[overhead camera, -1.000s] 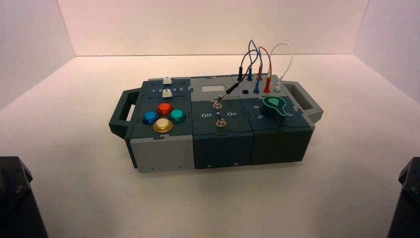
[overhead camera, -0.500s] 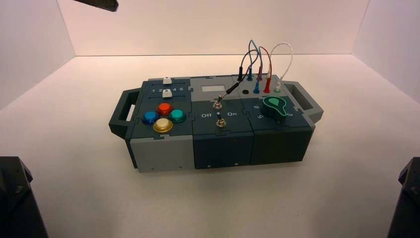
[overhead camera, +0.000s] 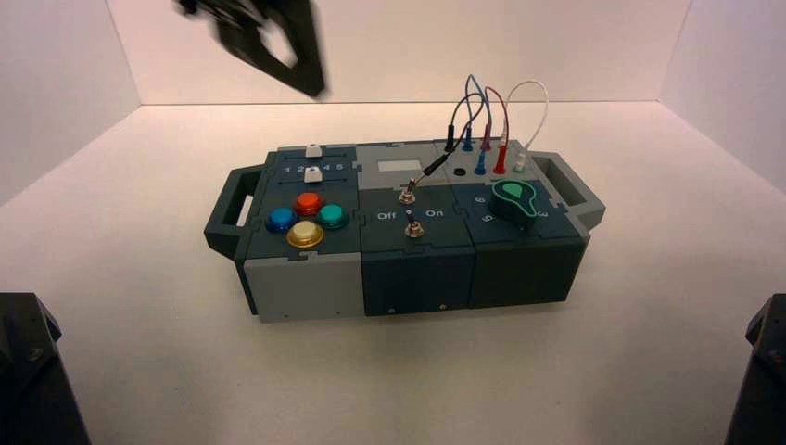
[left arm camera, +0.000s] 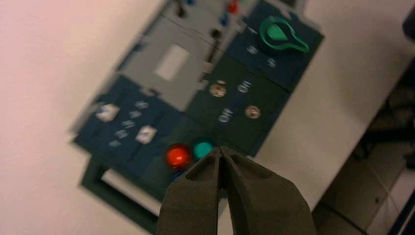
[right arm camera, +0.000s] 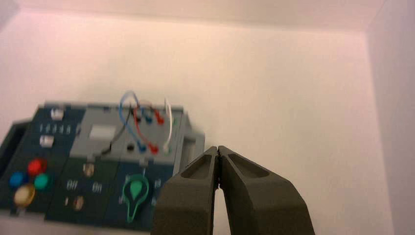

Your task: Turn the knob to position 3.

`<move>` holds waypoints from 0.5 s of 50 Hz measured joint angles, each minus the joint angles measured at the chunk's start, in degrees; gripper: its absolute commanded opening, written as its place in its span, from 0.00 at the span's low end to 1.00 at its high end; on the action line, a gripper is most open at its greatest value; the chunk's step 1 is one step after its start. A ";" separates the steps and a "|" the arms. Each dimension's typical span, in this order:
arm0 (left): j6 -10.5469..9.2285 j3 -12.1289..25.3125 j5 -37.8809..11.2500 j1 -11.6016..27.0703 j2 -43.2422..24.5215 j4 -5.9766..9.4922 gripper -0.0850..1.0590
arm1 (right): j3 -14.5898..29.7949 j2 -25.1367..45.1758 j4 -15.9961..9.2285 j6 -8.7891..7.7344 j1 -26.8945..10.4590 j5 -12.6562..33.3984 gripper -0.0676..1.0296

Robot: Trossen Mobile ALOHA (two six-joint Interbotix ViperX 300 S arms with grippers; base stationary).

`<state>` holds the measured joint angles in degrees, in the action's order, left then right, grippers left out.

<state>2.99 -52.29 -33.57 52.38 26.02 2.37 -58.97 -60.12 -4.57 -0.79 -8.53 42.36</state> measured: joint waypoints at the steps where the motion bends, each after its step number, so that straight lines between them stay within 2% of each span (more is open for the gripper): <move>1: 0.00 0.53 -0.09 0.62 -1.32 0.00 0.05 | 0.09 0.18 0.00 -0.09 0.00 0.26 0.04; 8: 0.00 3.08 0.00 2.64 -7.29 0.00 0.05 | 0.09 2.81 -1.32 -0.70 -0.09 5.89 0.04; 14: 0.00 5.89 0.00 4.13 -12.22 0.00 0.05 | 0.53 4.22 -2.64 -0.70 -1.14 7.73 0.04; 19: -0.09 7.91 0.00 4.22 -15.03 0.00 0.05 | 2.37 7.21 -5.45 -0.70 -4.75 9.40 0.04; 25: 0.00 9.49 0.00 4.31 -16.70 0.09 0.05 | 4.04 10.37 -6.94 -0.70 -8.00 10.28 0.04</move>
<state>2.99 -42.80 -33.57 56.69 9.32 2.46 -54.93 -49.75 -11.51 -1.49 -16.52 52.65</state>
